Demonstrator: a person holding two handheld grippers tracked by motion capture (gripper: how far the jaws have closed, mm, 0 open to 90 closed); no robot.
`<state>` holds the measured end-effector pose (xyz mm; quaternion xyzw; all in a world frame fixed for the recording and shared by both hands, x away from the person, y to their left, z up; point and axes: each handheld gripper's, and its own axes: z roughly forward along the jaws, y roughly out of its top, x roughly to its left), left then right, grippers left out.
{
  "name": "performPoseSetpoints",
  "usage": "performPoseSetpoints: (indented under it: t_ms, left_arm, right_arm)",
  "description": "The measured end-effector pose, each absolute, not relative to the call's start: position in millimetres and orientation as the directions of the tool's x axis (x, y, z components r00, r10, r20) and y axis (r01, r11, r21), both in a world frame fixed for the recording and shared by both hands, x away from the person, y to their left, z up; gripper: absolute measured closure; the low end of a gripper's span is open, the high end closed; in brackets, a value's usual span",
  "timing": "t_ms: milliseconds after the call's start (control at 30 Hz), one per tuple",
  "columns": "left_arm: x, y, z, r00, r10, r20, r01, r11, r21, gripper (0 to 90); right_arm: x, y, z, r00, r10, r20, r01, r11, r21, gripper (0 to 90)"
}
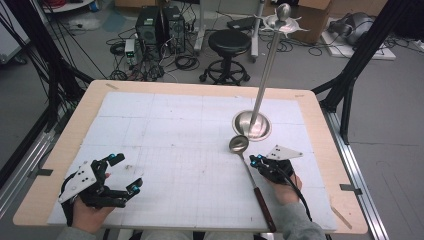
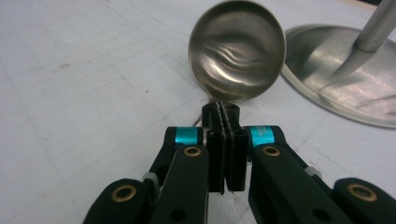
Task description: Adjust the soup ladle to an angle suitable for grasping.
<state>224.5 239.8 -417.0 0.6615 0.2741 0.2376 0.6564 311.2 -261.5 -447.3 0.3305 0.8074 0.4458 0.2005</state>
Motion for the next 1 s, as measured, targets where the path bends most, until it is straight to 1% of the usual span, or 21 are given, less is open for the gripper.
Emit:
performPoseSetpoints:
  t_ms: [133,500,700,1000]
  left_arm:
    - [224,240,-417,0.736,0.675,-0.048,0.053,0.013,0.999,1.9]
    - [222,241,-418,0.731,0.681,-0.048,0.055,0.012,0.998,1.9]
    - [221,242,-418,0.728,0.684,-0.045,0.056,0.006,0.998,1.9]
    - [219,243,-418,0.720,0.692,-0.047,0.059,0.007,0.998,1.9]
  right_arm:
    - [314,-258,-448,-0.700,0.713,-0.030,0.368,0.397,0.841,89.1]
    - [325,-254,-451,-0.702,0.712,0.015,0.456,0.433,0.778,89.3]
    - [328,-254,-451,-0.698,0.715,0.033,0.474,0.427,0.770,89.4]
    - [334,-247,-451,-0.707,0.707,0.002,0.455,0.452,0.767,89.4]
